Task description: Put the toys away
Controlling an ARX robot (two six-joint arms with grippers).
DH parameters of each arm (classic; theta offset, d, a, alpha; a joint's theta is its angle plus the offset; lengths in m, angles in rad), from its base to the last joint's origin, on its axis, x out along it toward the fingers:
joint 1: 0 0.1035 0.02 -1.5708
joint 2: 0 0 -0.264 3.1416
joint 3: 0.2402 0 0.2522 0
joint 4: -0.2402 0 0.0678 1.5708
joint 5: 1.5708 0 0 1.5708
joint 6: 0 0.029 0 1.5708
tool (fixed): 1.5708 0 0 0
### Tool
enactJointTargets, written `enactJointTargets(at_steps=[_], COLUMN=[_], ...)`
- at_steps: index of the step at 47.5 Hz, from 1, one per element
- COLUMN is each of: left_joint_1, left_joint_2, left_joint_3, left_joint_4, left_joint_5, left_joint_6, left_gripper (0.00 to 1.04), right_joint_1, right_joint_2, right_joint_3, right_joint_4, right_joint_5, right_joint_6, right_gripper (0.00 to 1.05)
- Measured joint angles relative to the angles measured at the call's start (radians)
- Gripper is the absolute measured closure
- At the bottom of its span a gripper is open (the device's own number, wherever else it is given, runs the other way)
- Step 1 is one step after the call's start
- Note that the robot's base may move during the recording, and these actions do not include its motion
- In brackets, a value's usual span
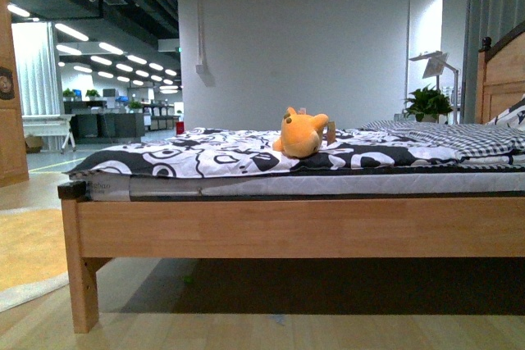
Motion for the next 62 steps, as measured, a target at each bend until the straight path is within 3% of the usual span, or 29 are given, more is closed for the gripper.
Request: enactJointTargets(at_steps=[62], left_joint_1=[0.000], left_joint_2=[0.000], left_joint_3=[0.000], left_joint_4=[0.000], left_joint_5=[0.000], left_joint_6=[0.000], left_gripper=[0.06], right_joint_1=[0.000], right_joint_2=[0.000], right_joint_3=[0.000], right_joint_4=[0.000], right_joint_5=[0.000], right_joint_6=[0.000], right_gripper=[0.00])
